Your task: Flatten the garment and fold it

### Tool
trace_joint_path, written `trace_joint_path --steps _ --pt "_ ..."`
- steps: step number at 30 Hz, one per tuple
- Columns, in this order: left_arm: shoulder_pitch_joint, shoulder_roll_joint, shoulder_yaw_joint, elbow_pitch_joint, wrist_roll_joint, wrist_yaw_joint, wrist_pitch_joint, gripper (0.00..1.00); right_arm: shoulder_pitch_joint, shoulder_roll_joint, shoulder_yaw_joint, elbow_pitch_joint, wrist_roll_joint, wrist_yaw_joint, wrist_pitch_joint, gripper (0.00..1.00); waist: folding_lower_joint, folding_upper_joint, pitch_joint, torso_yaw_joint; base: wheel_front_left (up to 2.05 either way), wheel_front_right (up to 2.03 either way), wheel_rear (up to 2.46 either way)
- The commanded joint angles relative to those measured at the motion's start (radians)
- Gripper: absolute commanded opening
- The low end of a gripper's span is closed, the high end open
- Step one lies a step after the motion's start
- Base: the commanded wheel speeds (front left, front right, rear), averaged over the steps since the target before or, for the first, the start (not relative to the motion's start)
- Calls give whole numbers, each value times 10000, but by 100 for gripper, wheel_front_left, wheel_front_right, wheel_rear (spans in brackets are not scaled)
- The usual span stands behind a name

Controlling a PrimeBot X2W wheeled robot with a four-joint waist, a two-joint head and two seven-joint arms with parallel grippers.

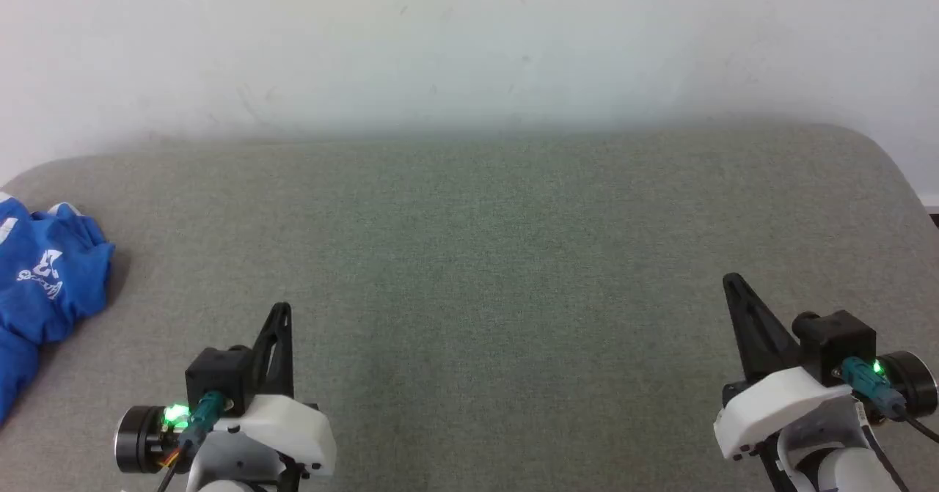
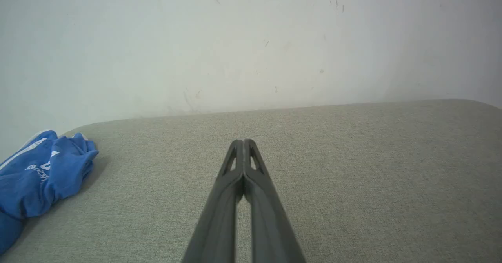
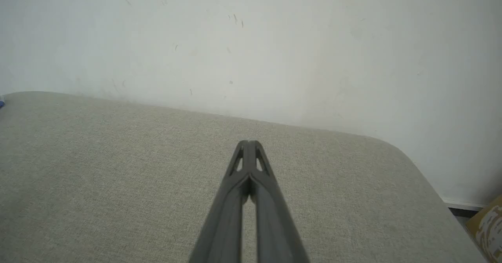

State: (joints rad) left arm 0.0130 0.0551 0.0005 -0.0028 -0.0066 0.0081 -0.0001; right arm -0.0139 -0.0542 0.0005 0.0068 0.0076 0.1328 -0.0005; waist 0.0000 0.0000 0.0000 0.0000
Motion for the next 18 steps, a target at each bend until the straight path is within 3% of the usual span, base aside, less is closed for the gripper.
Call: trace_joint_path --steps 1,18 --pt "-130 -49 -5 28 66 -81 1 0 139 40 -5 -68 -76 -21 5 0 0 0 0 0 0 0 0" --pt "-130 -49 -5 28 66 -81 1 0 139 40 -5 -68 -76 -21 5 0 0 0 0 0 0 0 0"
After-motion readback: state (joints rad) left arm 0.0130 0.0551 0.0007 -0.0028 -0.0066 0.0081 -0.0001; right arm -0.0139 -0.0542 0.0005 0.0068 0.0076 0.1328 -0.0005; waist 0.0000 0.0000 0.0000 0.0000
